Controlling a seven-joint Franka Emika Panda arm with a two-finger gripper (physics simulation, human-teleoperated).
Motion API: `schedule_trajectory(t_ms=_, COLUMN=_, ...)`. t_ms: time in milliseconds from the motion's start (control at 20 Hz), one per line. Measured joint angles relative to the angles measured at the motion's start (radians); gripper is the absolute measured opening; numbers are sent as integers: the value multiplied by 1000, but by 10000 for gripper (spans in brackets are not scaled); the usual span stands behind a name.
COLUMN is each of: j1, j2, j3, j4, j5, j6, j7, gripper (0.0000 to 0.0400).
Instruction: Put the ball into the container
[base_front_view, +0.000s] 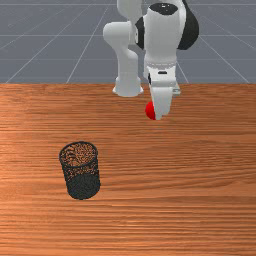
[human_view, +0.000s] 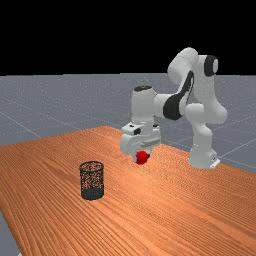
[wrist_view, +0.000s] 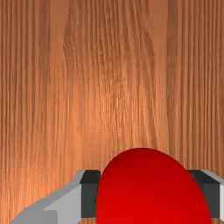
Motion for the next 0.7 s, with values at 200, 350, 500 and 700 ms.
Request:
schedule_trajectory(t_ms=200, j1=-27, j2=4, j3=-7, j4=-21, j5=5, j6=16, j7=-79, gripper=279)
schedule_trajectory(t_ms=350, j1=-68, j2=-1, j3=-24, j4=-31, j5=13, j6=17, j7=-160, gripper=279)
schedule_trajectory(t_ms=500, j1=-111, j2=-1, j3=-44, j4=-32, j5=21, j6=16, j7=-223, gripper=279)
schedule_trajectory(t_ms=700, j1=-160, j2=7, j3=-69, j4=-22, j5=30, j6=11, j7=-285, gripper=279)
